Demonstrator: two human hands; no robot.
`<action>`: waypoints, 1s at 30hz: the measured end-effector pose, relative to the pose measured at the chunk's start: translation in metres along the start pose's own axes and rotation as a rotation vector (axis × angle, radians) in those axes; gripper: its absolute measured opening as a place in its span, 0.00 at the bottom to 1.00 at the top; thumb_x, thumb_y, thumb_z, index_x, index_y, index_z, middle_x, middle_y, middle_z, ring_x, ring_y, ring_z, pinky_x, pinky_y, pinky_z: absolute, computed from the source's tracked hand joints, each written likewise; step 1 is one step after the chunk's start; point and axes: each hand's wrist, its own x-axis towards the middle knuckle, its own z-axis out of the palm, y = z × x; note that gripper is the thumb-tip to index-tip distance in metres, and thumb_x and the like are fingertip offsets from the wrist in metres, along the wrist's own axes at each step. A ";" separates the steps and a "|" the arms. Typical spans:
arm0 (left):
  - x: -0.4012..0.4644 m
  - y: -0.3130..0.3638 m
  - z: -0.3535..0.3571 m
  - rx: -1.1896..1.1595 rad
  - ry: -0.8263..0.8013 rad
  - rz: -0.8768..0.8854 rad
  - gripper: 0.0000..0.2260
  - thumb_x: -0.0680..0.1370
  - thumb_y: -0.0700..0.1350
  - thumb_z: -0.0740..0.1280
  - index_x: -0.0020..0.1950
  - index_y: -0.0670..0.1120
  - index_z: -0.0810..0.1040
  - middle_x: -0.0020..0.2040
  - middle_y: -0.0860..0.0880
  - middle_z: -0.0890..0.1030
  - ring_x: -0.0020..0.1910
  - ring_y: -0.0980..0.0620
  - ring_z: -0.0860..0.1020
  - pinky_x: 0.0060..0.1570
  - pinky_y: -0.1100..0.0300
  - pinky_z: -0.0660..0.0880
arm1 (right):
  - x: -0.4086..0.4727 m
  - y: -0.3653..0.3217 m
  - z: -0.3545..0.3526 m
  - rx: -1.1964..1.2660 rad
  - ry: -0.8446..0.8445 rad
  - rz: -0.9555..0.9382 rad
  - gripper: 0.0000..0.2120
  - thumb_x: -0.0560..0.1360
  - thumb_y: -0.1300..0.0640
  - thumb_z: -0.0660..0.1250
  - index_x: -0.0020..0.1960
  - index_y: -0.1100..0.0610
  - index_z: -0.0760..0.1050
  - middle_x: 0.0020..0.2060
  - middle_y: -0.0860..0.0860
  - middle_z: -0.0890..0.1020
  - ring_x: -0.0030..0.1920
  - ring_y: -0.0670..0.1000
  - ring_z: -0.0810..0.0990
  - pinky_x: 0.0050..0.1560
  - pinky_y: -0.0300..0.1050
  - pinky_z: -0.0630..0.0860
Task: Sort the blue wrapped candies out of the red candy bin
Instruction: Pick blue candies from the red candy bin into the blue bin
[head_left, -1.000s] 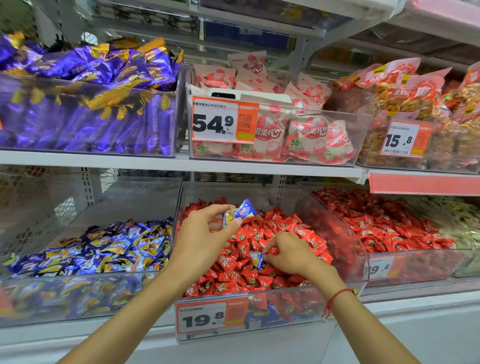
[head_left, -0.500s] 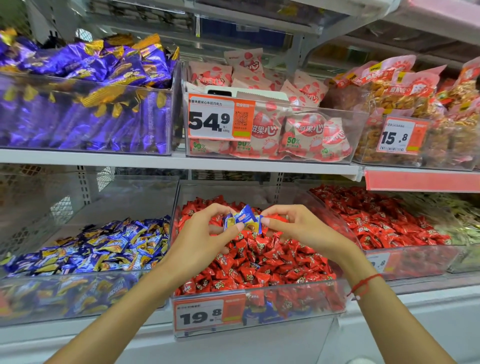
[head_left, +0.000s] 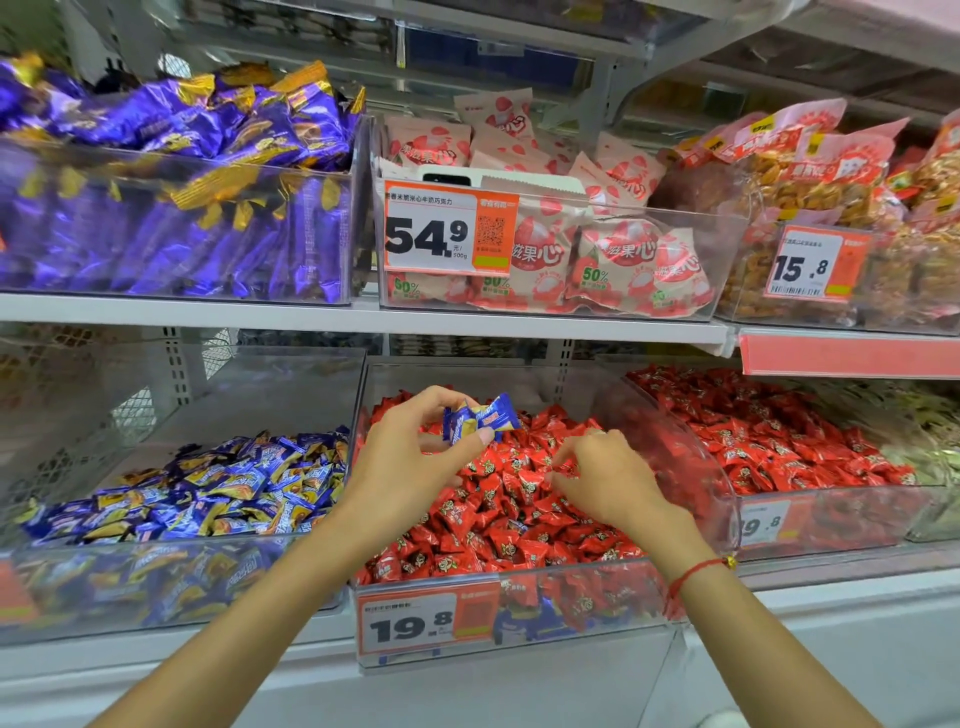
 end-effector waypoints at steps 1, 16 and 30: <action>0.001 -0.001 0.000 0.010 0.003 0.004 0.08 0.75 0.46 0.71 0.53 0.52 0.79 0.48 0.59 0.78 0.42 0.49 0.82 0.39 0.51 0.82 | -0.003 -0.007 0.002 0.097 0.029 -0.076 0.07 0.74 0.48 0.69 0.48 0.49 0.82 0.47 0.49 0.79 0.55 0.51 0.76 0.48 0.44 0.73; 0.004 -0.011 -0.009 0.042 0.015 -0.075 0.10 0.75 0.49 0.72 0.55 0.53 0.79 0.55 0.53 0.80 0.38 0.50 0.84 0.45 0.48 0.82 | 0.001 0.007 -0.004 0.722 -0.175 0.039 0.09 0.75 0.62 0.69 0.38 0.51 0.81 0.37 0.44 0.80 0.39 0.41 0.75 0.42 0.34 0.71; 0.006 -0.015 -0.001 -0.012 0.028 -0.122 0.14 0.75 0.48 0.71 0.59 0.48 0.78 0.59 0.47 0.79 0.45 0.52 0.84 0.44 0.54 0.83 | -0.005 -0.022 -0.035 1.221 -0.269 0.007 0.07 0.80 0.58 0.62 0.55 0.58 0.76 0.41 0.51 0.84 0.37 0.45 0.83 0.40 0.38 0.78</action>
